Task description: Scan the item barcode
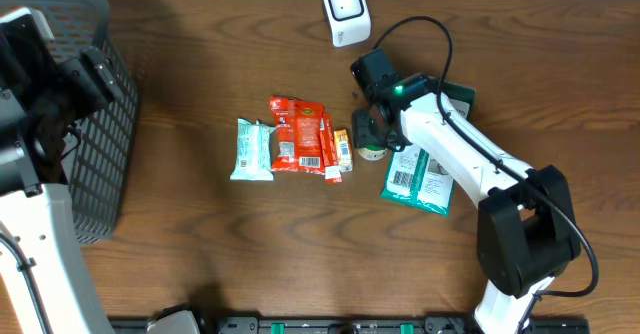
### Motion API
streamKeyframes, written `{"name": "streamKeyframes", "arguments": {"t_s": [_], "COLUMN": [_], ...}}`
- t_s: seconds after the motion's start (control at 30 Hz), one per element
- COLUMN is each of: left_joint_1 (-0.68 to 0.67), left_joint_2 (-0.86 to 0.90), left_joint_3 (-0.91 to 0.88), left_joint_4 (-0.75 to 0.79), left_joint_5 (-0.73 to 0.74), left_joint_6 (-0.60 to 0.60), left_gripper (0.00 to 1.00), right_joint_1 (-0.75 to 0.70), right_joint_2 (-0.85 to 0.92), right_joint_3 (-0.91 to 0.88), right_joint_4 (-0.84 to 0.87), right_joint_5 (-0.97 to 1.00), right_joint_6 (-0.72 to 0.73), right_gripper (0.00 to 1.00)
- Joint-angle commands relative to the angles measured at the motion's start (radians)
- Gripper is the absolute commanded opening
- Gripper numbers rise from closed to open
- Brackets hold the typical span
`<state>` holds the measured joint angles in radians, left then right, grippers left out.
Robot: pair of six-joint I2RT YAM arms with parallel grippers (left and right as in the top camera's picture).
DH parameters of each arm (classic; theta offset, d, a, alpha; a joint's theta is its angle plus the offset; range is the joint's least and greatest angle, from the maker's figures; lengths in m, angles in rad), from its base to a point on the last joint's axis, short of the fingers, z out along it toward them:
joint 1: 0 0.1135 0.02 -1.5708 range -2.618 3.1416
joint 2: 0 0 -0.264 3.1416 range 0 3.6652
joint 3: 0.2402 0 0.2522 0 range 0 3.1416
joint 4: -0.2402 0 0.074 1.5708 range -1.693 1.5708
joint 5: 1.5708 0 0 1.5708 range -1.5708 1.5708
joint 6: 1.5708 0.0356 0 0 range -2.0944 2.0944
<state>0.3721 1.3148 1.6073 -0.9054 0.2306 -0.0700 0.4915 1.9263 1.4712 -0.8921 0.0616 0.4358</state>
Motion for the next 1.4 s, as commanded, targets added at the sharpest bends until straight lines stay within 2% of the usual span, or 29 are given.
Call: {"name": "streamKeyframes", "arguments": {"t_s": [0.0,0.07,0.17,0.4,0.6,0.77,1.0,1.13,1.37], "left_joint_1": [0.002,0.002,0.002,0.002,0.002,0.002,0.002,0.002,0.002], "left_joint_2": [0.005,0.005,0.005,0.005,0.005,0.005,0.005,0.005,0.005], "left_joint_3": [0.013,0.013,0.013,0.013,0.013,0.013,0.013,0.013,0.013], "left_joint_4": [0.0,0.0,0.0,0.0,0.0,0.0,0.0,0.0,0.0], "left_joint_5": [0.005,0.005,0.005,0.005,0.005,0.005,0.005,0.005,0.005], "left_joint_6": [0.013,0.013,0.013,0.013,0.013,0.013,0.013,0.013,0.013], "left_gripper": [0.87,0.87,0.87,0.87,0.87,0.87,0.87,0.87,0.87], "right_joint_1": [0.007,0.006,0.006,0.006,0.005,-0.002,-0.026,-0.034,-0.041], "right_joint_2": [0.008,0.008,0.008,0.008,0.007,0.007,0.007,0.01,0.063], "right_joint_3": [-0.007,-0.007,-0.007,-0.005,0.018,0.057,0.218,0.226,0.224], "right_joint_4": [0.011,0.016,0.026,0.05,0.037,-0.001,-0.162,-0.172,-0.171], "right_joint_5": [0.016,0.016,0.016,0.016,0.016,0.011,-0.018,-0.018,-0.071], "right_joint_6": [-0.06,-0.089,-0.129,-0.191,-0.191,-0.19,-0.109,-0.023,-0.003], "right_gripper": [0.59,0.56,0.57,0.65,0.8,0.89,0.88,0.88,0.91]}}
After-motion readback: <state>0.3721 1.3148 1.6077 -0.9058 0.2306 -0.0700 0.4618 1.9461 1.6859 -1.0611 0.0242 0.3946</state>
